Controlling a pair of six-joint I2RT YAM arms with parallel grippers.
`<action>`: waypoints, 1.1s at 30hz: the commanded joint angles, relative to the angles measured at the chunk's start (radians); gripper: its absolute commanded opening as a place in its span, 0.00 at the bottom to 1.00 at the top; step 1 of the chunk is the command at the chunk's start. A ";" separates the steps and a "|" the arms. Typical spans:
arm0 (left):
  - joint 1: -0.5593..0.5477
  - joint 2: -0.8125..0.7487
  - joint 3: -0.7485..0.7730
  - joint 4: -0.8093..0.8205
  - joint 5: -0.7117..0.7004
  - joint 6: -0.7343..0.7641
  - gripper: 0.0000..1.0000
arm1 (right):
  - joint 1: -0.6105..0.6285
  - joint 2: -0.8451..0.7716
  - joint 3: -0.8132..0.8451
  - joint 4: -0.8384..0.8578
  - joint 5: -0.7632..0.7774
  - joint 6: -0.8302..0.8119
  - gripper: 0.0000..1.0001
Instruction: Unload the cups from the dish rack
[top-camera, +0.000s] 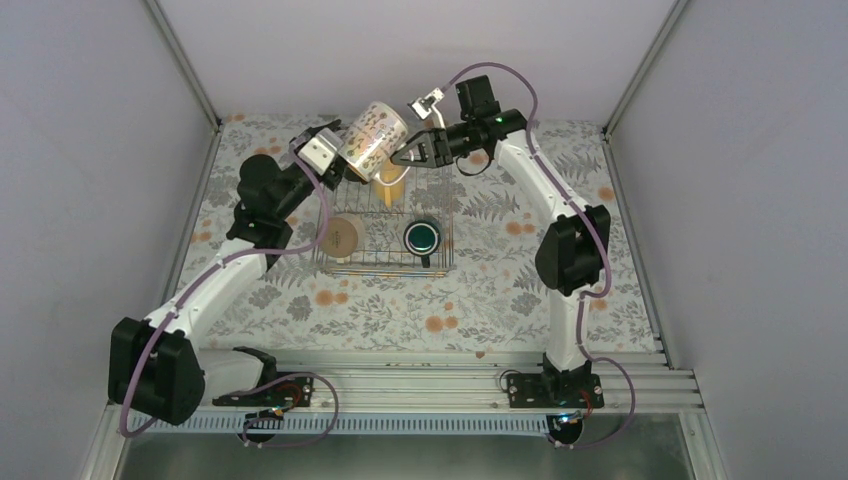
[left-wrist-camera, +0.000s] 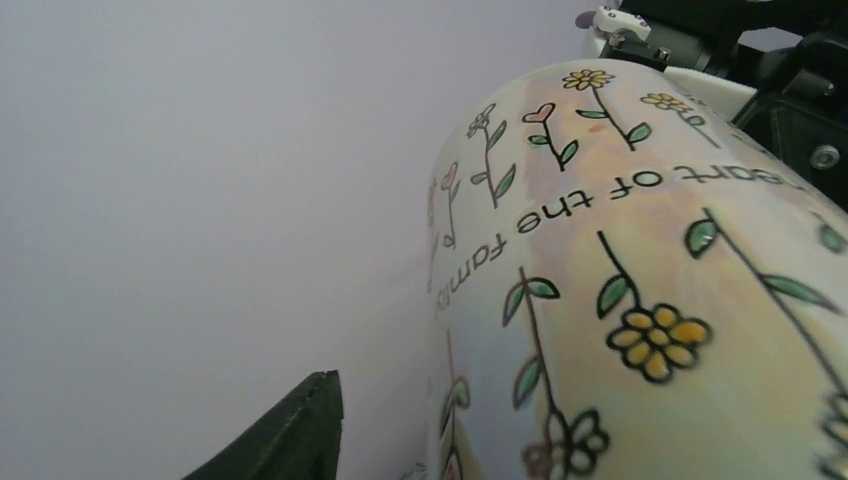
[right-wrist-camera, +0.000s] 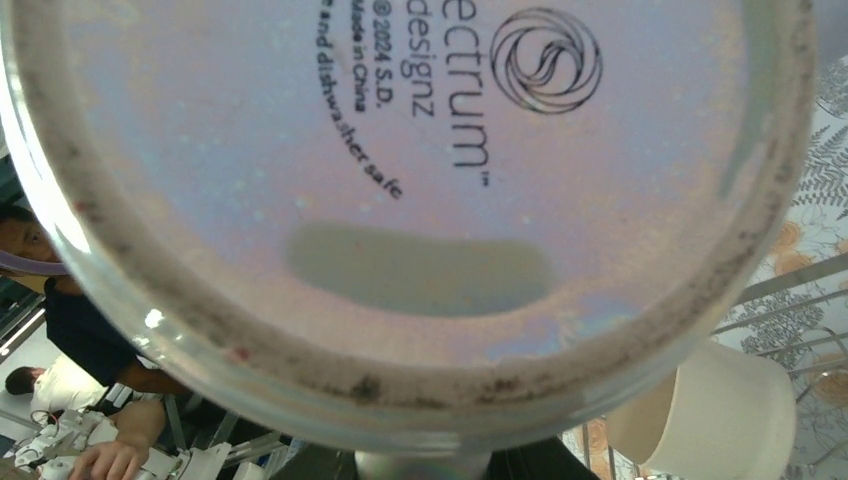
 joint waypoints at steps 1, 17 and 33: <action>-0.020 0.035 0.101 0.033 -0.018 -0.039 0.45 | 0.059 -0.070 0.003 0.133 -0.207 0.070 0.03; -0.033 -0.002 0.120 -0.059 -0.061 0.007 0.02 | 0.045 -0.050 -0.006 0.299 -0.230 0.172 0.47; 0.042 0.034 0.510 -0.736 -0.230 0.213 0.02 | 0.028 -0.169 -0.021 0.048 1.056 -0.374 1.00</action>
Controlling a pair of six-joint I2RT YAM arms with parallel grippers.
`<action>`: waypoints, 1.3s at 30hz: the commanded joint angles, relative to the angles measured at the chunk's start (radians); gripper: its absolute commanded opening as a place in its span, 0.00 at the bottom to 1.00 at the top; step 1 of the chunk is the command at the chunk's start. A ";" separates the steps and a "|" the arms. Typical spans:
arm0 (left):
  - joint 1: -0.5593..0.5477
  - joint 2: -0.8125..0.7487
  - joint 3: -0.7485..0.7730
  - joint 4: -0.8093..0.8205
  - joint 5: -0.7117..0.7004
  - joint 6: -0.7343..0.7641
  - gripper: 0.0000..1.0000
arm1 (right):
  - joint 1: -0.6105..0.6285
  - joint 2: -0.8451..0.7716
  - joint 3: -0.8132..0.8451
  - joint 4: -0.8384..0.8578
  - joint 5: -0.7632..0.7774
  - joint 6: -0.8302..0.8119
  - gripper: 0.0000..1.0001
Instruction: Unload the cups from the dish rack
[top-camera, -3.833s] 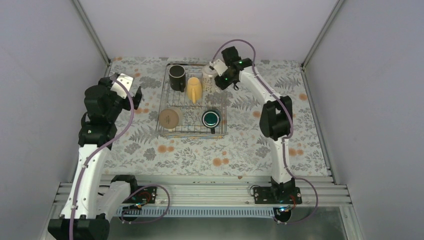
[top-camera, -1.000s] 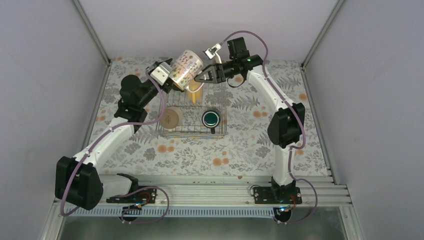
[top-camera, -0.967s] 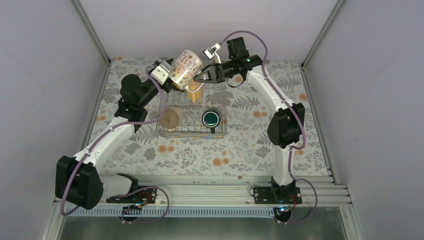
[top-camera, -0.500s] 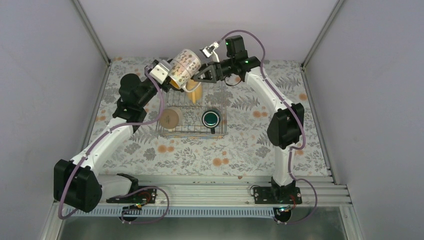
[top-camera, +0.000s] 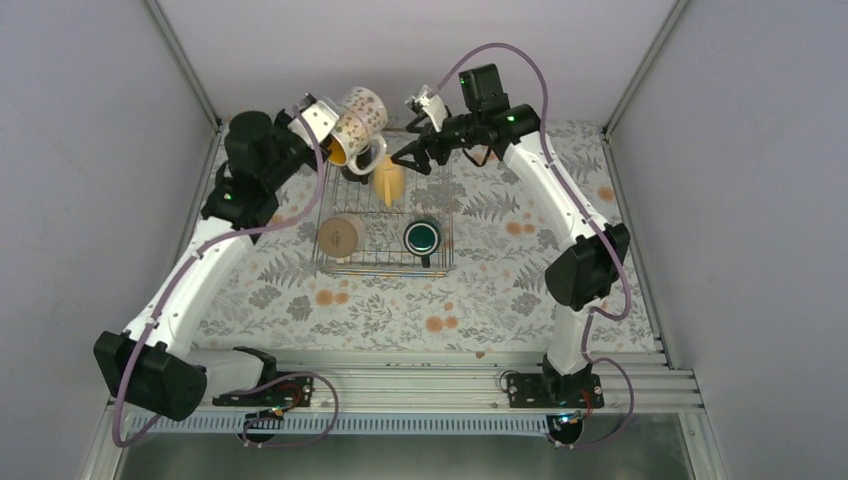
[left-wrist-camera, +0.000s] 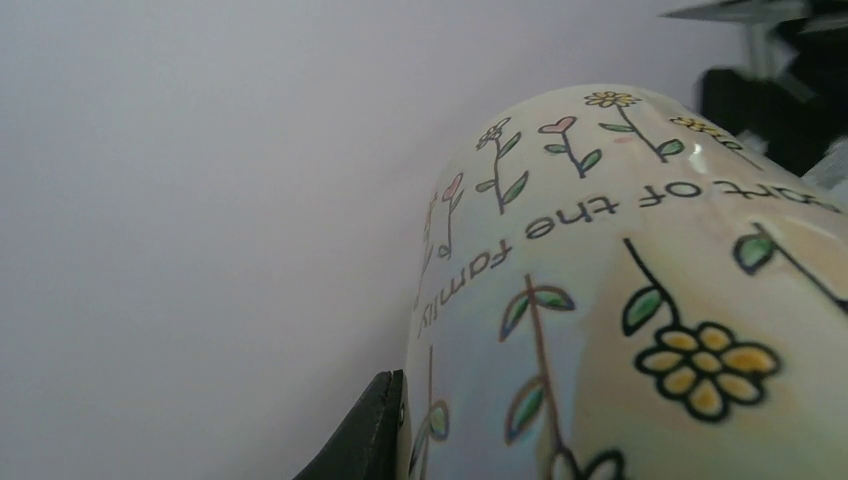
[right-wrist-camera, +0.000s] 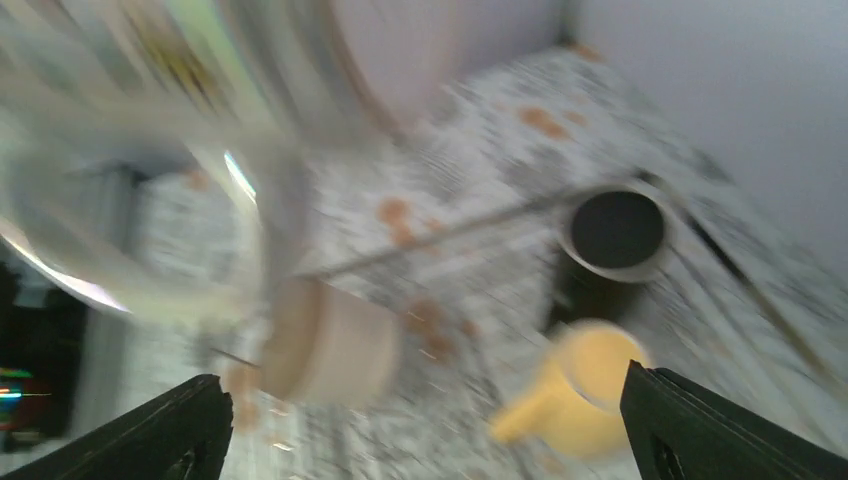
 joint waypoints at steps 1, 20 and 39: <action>0.072 0.034 0.236 -0.325 -0.081 0.080 0.02 | -0.022 -0.074 -0.112 0.104 0.510 -0.087 1.00; 0.417 0.257 0.499 -1.036 -0.120 0.529 0.02 | -0.048 -0.153 -0.151 -0.065 0.546 -0.129 1.00; 0.482 0.618 0.572 -0.952 -0.307 0.405 0.02 | -0.013 -0.166 -0.191 -0.070 0.548 -0.191 1.00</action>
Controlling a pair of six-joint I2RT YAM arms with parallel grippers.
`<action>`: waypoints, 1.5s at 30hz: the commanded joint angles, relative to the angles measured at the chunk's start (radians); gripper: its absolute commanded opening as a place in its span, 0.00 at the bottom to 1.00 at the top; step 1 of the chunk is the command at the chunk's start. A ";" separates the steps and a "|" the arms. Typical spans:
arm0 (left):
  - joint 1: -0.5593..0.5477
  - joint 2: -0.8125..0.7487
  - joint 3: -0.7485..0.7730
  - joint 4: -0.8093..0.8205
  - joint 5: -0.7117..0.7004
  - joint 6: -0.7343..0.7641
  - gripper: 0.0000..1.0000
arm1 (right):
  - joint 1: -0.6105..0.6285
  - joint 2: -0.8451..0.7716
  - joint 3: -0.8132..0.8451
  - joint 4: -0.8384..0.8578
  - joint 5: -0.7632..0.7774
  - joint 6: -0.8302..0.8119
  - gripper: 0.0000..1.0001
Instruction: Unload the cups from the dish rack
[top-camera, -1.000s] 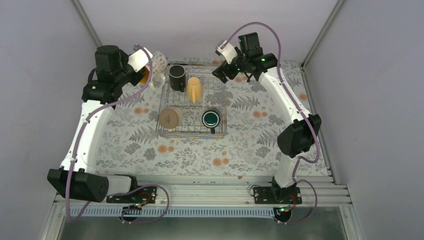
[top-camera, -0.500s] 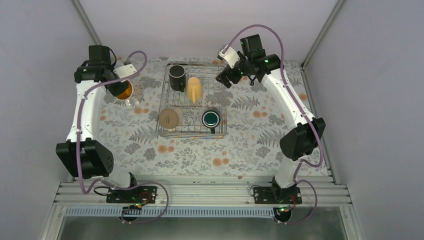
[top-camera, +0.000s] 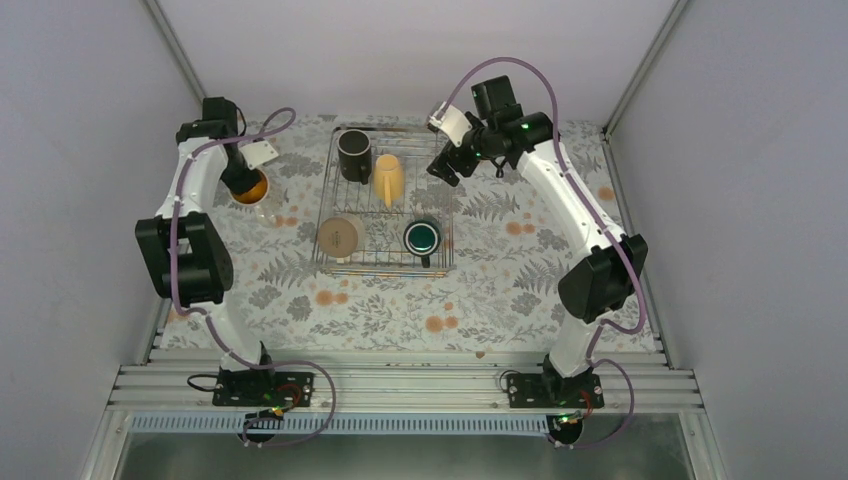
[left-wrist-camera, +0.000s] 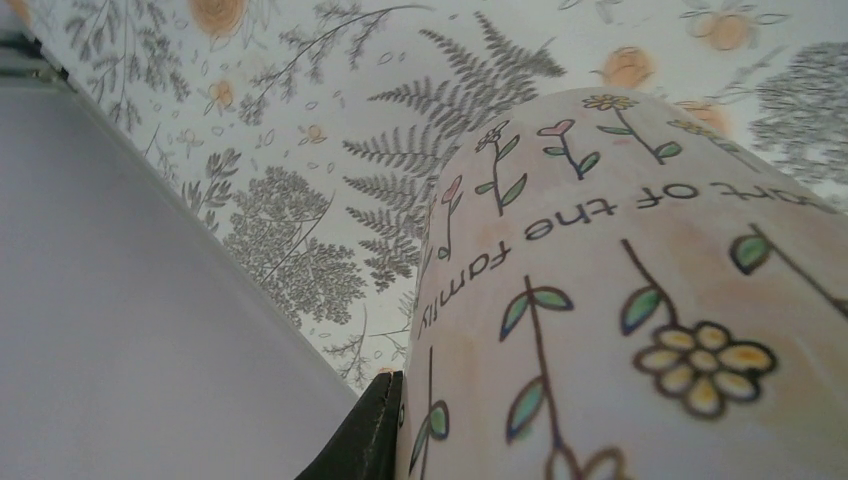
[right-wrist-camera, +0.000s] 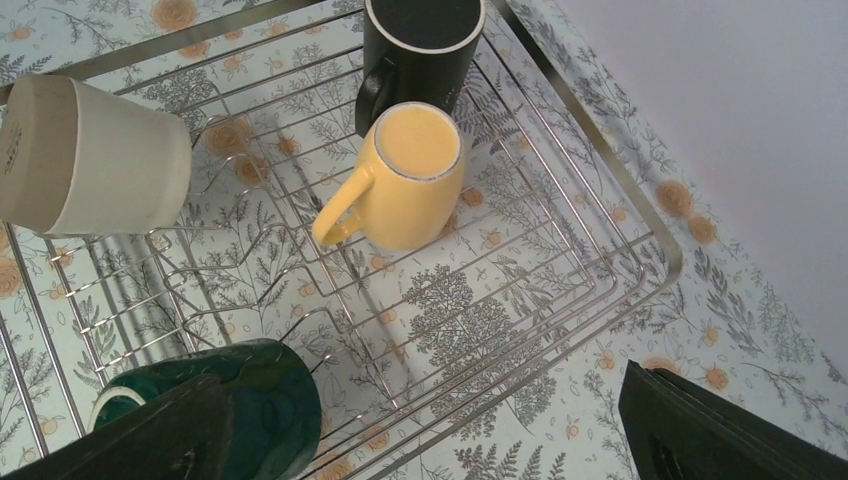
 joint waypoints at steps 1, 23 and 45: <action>0.017 0.009 0.050 0.116 -0.054 -0.063 0.02 | 0.014 -0.032 -0.018 0.024 -0.003 -0.010 1.00; 0.035 0.209 0.077 0.241 -0.159 -0.100 0.03 | 0.059 -0.115 -0.173 0.181 0.080 0.034 1.00; 0.037 0.290 0.096 0.310 -0.176 -0.144 0.13 | 0.106 -0.136 -0.239 0.288 0.220 0.092 1.00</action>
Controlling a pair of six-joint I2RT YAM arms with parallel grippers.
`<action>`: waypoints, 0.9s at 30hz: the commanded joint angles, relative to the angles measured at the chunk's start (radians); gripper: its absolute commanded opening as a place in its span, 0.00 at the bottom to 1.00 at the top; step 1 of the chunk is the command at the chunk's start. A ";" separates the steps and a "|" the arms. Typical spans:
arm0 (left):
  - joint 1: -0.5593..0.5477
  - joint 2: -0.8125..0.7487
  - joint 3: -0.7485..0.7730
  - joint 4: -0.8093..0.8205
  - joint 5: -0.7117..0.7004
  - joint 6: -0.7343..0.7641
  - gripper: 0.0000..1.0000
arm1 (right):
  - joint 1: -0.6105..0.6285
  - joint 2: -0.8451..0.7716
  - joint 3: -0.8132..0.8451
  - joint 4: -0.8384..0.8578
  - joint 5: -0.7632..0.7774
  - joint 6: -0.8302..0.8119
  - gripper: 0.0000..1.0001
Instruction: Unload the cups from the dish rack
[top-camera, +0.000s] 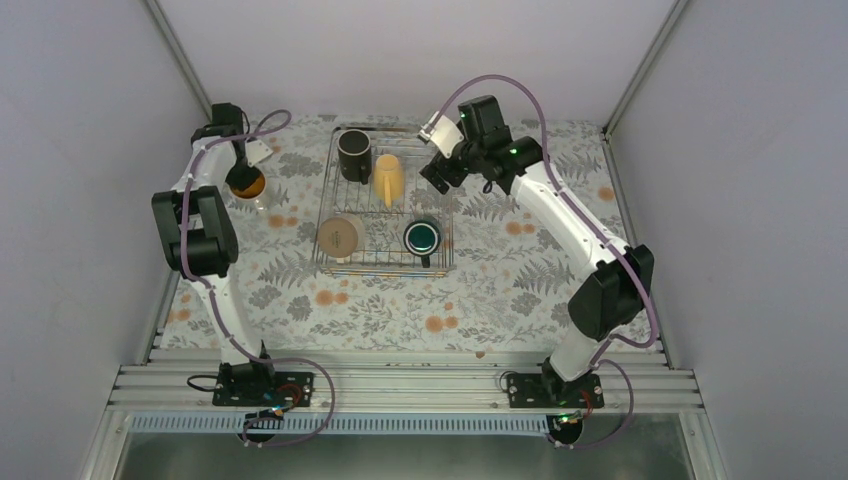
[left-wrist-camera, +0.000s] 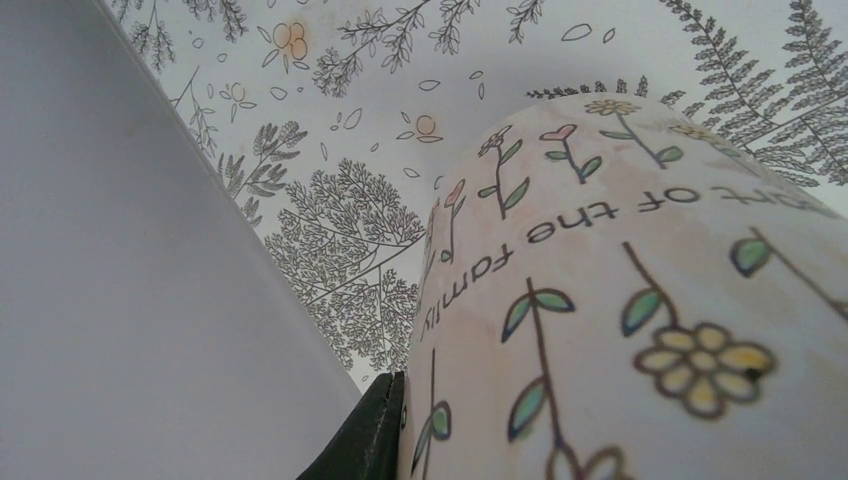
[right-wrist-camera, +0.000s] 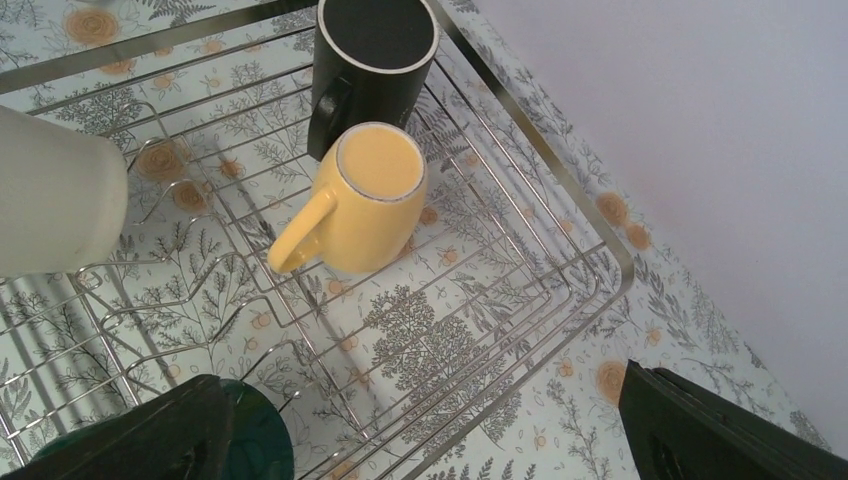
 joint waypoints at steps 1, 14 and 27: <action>0.006 0.035 0.038 0.085 -0.013 -0.029 0.15 | 0.027 -0.016 0.006 0.035 0.050 0.031 1.00; 0.005 -0.009 -0.007 0.108 0.006 -0.006 0.80 | 0.118 0.069 0.048 0.020 0.090 0.044 1.00; 0.010 -0.185 0.025 0.123 0.070 0.010 1.00 | 0.131 0.192 0.103 0.063 0.052 0.213 1.00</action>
